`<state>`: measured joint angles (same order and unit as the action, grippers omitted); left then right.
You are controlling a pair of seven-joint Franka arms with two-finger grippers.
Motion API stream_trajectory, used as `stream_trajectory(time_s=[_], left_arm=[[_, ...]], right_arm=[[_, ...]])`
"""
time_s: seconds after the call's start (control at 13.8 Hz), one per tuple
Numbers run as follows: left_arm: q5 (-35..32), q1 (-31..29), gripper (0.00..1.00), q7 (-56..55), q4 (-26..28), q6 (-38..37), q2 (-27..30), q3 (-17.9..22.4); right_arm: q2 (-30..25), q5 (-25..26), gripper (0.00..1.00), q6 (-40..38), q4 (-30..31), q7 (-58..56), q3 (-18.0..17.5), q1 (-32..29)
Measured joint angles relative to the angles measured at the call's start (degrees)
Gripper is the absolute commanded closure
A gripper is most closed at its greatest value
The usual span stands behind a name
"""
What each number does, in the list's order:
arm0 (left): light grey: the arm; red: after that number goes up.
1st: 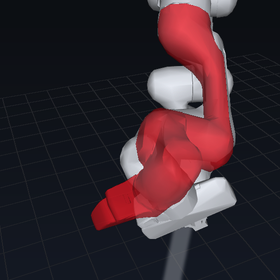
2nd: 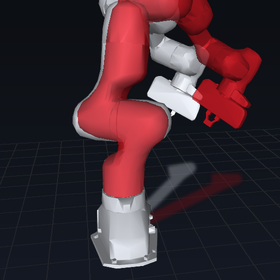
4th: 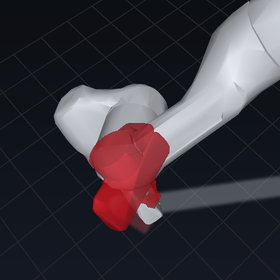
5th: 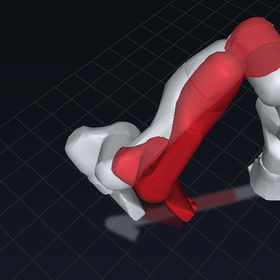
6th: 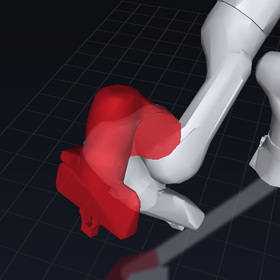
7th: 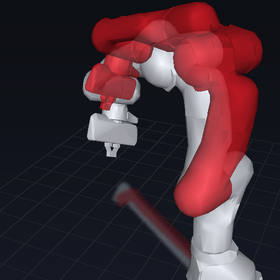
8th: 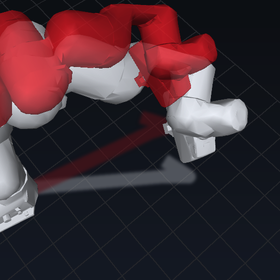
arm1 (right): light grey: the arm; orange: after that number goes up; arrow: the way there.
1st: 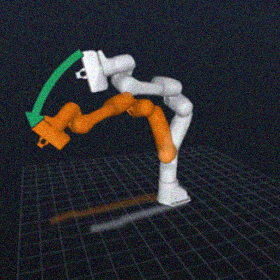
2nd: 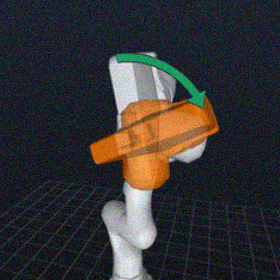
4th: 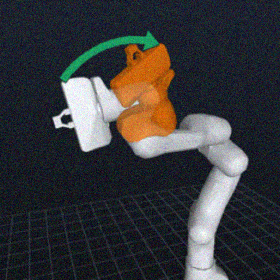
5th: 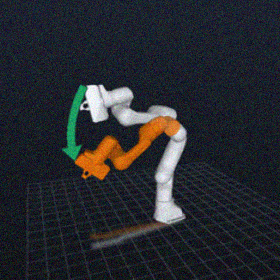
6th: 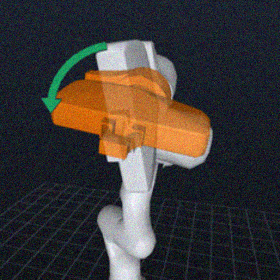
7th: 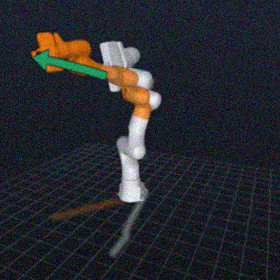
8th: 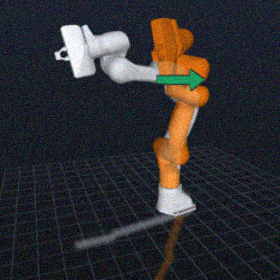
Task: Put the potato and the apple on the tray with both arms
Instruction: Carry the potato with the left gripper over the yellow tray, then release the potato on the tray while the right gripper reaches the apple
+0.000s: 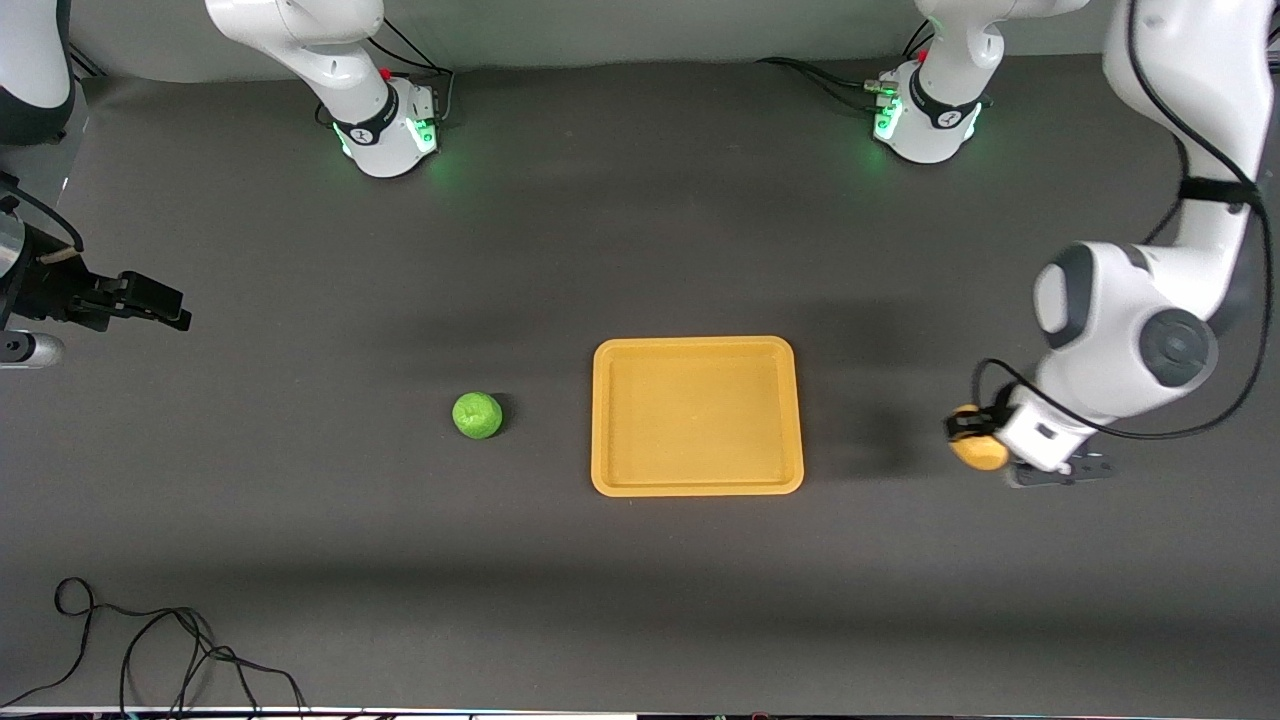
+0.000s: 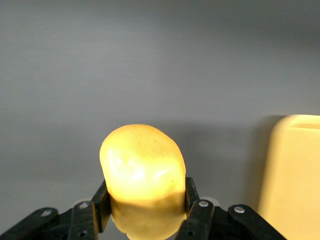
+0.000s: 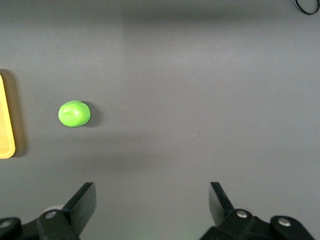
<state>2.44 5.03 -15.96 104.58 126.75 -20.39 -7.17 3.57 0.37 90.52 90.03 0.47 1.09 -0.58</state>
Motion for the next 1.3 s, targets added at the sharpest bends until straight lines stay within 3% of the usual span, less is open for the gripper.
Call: stream_trajectory(time_s=[0.22, 0.43, 0.65, 0.94, 1.01, 1.09, 1.16, 1.3], left_arm=[[0.0, 12.2, 0.70, -7.3, -2.4, 0.9, -2.9, -0.6], [0.0, 19.6, 0.71, -10.3, -4.8, 6.1, -10.0, -0.6], [-1.2, 20.8, 0.71, -10.1, -6.5, 6.7, -15.6, -0.4], [-3.5, 20.6, 0.66, -9.7, -7.1, 5.7, -17.3, 0.2], [-4.1, 20.6, 0.57, -9.7, -7.1, 5.5, -17.4, 0.3], [-4.3, 20.6, 0.23, -9.7, -7.1, 5.5, -17.5, 0.3], [-4.4, 20.6, 0.00, -9.6, -7.1, 5.5, -17.6, 0.3], [-5.4, 20.5, 0.00, -9.6, -7.2, 5.5, -17.6, 0.4]], right_arm=[[0.0, 0.0, 0.00, 0.0, 0.0, 0.0, 0.0, 0.0], [0.0, 0.0, 0.00, 0.0, 0.0, 0.0, 0.0, 0.0], [0.0, 0.0, 0.00, 0.0, 0.1, 0.0, -0.1, 0.0], [0.6, -0.2, 0.00, 1.7, 0.2, 0.9, -0.4, 4.1], [0.9, -0.2, 0.00, 2.7, 0.2, 1.7, -0.5, 6.0], [1.3, -0.2, 0.00, 3.9, 0.2, 2.3, -0.6, 8.0], [1.8, -0.2, 0.00, 5.2, 0.1, 3.4, -0.7, 10.2], [3.6, -0.3, 0.00, 6.6, -1.1, 8.5, -0.8, 15.6]])
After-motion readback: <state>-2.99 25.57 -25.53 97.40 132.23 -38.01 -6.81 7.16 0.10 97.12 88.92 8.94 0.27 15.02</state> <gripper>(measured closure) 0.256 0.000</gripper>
